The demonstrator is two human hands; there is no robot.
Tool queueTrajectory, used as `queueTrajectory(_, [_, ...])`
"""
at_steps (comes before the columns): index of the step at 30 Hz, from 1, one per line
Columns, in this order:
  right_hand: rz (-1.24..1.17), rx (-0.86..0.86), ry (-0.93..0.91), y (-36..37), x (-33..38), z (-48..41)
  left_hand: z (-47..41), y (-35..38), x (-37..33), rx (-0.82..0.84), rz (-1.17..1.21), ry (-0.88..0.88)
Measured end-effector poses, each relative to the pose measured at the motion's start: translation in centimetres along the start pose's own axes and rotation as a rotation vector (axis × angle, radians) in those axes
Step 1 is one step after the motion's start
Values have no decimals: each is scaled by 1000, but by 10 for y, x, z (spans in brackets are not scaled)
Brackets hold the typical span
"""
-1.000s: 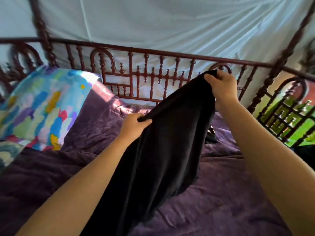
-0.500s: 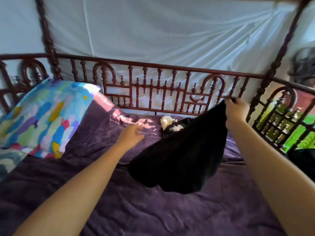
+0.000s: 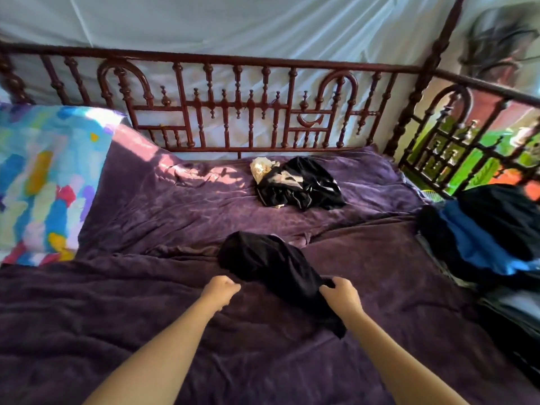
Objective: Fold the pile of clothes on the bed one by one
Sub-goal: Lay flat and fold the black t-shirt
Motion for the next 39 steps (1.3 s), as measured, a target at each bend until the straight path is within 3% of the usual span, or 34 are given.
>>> queueTrajectory(4, [-25, 187, -339, 19, 65, 62, 30, 59, 11, 288, 455, -459])
queueTrajectory(6, [-143, 301, -427, 18, 82, 89, 35, 82, 1, 411, 692, -526])
queueTrajectory(8, [-169, 426, -471, 23, 87, 108, 31, 89, -8, 393, 820, -521])
queueTrajectory(9, [-153, 469, -474, 28, 84, 113, 24, 83, -4, 283, 788, -496])
queueTrajectory(11, [-100, 470, -452, 41, 73, 107, 11, 58, 14, 7, 510, -413])
queueTrajectory(13, [-70, 389, -367, 50, 56, 84, 10, 36, 35, -98, 231, -347])
queueTrajectory(18, [4, 333, -159, 90, 16, 36, 17, 3, 121, -83, -245, -322])
queueTrajectory(24, [189, 431, -172, 143, 8, 13, 45, -19, 206, -5, -620, -371])
queueTrajectory(31, [308, 487, -118, 184, 5, -6, 61, -79, 282, -45, -748, -515])
queueTrajectory(39, [323, 501, -27, 233, 15, -27, -44, -43, 170, -20, -523, -134])
Point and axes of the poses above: each hand's wrist, its own z-axis away from the middle knuckle, its own y-axis out of the palm, x = y × z, the point moved 9 cm from there along -z, towards the middle knuckle, and after that the axes turned 8 degrees about -x, right-handed, at the moved point
